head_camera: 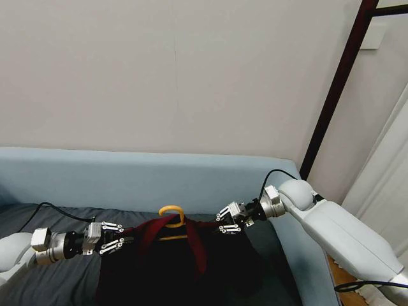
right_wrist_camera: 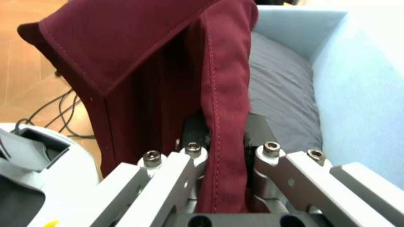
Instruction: Pick up the clothes from the sofa and hang them on the clothes hanger.
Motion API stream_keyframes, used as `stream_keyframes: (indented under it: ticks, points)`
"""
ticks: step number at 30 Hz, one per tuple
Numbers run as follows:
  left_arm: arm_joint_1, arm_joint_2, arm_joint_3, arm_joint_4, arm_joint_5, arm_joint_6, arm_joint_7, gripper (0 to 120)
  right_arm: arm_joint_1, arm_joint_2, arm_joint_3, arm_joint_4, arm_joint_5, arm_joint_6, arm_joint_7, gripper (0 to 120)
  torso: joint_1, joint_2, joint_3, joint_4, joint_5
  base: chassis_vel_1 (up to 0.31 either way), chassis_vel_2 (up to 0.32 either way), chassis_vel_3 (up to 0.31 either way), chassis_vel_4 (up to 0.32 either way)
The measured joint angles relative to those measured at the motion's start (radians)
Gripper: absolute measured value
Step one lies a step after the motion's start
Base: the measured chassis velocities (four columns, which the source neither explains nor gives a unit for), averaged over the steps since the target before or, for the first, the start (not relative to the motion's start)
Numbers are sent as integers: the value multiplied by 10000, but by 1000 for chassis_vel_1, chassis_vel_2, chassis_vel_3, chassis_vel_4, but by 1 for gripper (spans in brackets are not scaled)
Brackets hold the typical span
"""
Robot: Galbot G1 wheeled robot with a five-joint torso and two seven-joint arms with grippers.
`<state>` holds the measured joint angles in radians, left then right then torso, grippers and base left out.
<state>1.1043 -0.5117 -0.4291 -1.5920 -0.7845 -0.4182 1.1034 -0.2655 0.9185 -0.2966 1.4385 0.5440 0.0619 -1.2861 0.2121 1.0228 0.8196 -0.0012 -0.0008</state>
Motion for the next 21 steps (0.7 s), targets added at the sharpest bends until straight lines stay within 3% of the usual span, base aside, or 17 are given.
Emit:
stream_keyframes:
  ticks: [8, 14, 17, 19, 21]
  points:
    - [3, 4, -456, 499, -488, -506, -396, 41, -121, -320, -1, 115, 1267, -514, 899, 7, 0, 0, 0, 0, -2, 0, 0, 0, 0]
    - [-320, 143, -806, 954, -1157, -680, -716, 60, -189, -596, 110, 160, 1402, -767, 1498, 7, 0, 0, 0, 1, 1, 0, 0, 0, 0]
    - [-524, 204, -1040, 1109, -2147, -716, -1304, 75, -228, -924, 225, 380, 1380, -1029, 1773, 7, 0, 0, 0, -1, 3, 0, 0, 0, 0]
    - [-532, 186, -1099, 1095, -2425, -726, -1520, 79, -226, -1023, 257, 462, 1398, -1107, 1829, 7, 0, 0, 0, -1, 4, 0, 0, 0, 0]
    - [-389, -88, -1270, 784, -3218, -817, -2446, 88, -124, -1371, 321, 775, 1452, -1324, 2116, 7, 0, 0, 0, 0, 3, 0, 0, 0, 0]
